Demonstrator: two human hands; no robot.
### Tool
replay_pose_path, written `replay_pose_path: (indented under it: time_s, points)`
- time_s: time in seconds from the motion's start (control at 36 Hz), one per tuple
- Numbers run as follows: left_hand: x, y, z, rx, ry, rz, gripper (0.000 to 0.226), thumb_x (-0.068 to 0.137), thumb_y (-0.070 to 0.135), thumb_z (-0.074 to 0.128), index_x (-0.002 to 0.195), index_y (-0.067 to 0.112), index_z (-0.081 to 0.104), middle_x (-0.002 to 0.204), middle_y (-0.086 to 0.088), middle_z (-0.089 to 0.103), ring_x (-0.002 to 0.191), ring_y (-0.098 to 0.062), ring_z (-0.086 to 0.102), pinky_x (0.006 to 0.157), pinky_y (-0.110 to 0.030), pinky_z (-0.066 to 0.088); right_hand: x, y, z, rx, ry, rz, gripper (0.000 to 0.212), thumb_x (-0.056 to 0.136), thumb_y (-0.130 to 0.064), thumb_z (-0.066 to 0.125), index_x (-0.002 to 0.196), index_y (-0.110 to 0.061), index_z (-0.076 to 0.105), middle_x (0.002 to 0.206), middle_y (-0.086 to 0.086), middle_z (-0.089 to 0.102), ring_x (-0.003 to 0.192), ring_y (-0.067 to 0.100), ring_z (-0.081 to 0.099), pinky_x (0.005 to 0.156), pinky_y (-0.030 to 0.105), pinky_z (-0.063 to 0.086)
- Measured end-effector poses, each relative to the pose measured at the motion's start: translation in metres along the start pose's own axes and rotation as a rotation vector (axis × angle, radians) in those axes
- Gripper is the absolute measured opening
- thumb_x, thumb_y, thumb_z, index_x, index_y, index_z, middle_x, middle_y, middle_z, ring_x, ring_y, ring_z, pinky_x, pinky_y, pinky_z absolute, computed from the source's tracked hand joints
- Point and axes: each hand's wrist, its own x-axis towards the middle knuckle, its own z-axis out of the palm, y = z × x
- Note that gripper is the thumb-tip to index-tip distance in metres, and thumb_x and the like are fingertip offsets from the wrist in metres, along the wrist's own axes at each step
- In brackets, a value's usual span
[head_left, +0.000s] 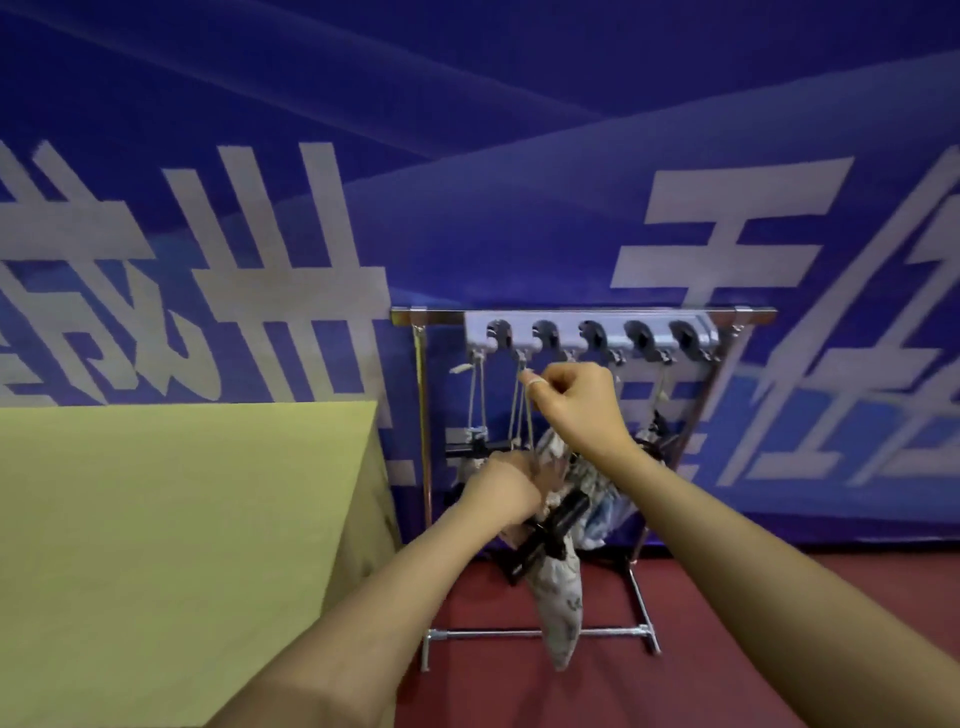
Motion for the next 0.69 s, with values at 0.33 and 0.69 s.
replay_pose_path:
  time_s: [0.33, 0.69]
  points:
    - [0.026, 0.067, 0.069, -0.303, -0.240, 0.207, 0.020, 0.094, 0.011, 0.047, 0.086, 0.006, 0.065, 0.074, -0.010, 0.058, 0.065, -0.018, 0.051, 0.059, -0.025, 0.036, -0.046, 0.106, -0.084, -0.215, -0.048, 0.203, 0.046, 0.088, -0.021, 0.062, 0.050, -0.009, 0.038, 0.045, 0.001, 0.029, 0.047, 0.016, 0.028, 0.051, 0.030, 0.026]
    - [0.117, 0.134, 0.095, -0.351, -0.236, 0.265, 0.027, 0.090, -0.002, 0.043, 0.095, -0.006, 0.069, 0.074, -0.010, 0.065, 0.074, -0.023, 0.062, 0.077, -0.030, 0.051, -0.002, 0.193, -0.149, -0.250, -0.181, 0.413, 0.016, 0.077, -0.003, 0.058, 0.069, -0.007, 0.045, 0.056, -0.002, 0.036, 0.055, 0.015, 0.029, 0.055, 0.031, 0.027]
